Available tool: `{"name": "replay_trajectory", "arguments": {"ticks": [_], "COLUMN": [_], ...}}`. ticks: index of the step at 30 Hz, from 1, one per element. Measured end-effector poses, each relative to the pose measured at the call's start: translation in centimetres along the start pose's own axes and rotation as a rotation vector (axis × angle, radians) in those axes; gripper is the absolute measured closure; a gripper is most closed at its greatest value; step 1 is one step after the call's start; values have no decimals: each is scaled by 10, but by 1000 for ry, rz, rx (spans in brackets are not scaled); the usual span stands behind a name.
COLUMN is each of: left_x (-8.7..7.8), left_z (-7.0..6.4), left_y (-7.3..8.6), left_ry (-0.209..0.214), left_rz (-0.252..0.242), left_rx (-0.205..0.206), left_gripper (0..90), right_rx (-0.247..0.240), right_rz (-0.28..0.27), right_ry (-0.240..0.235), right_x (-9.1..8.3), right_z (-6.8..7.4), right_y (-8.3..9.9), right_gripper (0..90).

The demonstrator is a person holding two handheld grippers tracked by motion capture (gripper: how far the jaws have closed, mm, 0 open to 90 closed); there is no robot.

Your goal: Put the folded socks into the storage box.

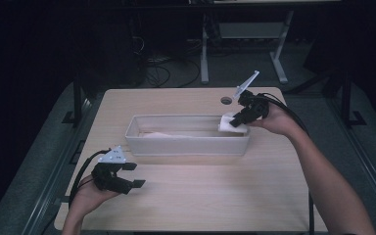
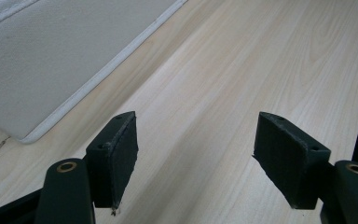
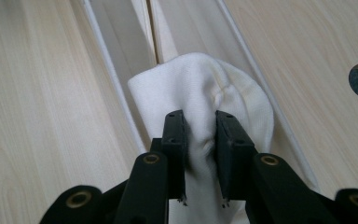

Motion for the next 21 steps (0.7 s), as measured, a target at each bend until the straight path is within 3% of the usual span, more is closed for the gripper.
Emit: {"name": "replay_trajectory", "arguments": {"ticks": [21], "left_x": [0], "left_z": [1], "left_y": [1], "left_ry": [5], "left_rz": [7], "left_rx": [-1], "left_gripper": [300], "right_rx": [40], "right_rz": [21], "right_ry": [-13], "right_x": [20], "right_z": [-7], "right_y": [8], "right_gripper": [747]}}
Point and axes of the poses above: each handheld gripper's, and its own axes: x roughly forward along the jaws, y roughly out of its underside, z roughly to its left, the point moved 1 cm from there along x, roughly forward along the jaws, and after that the axes turned 1 degree about -x, right-handed, at the moved point
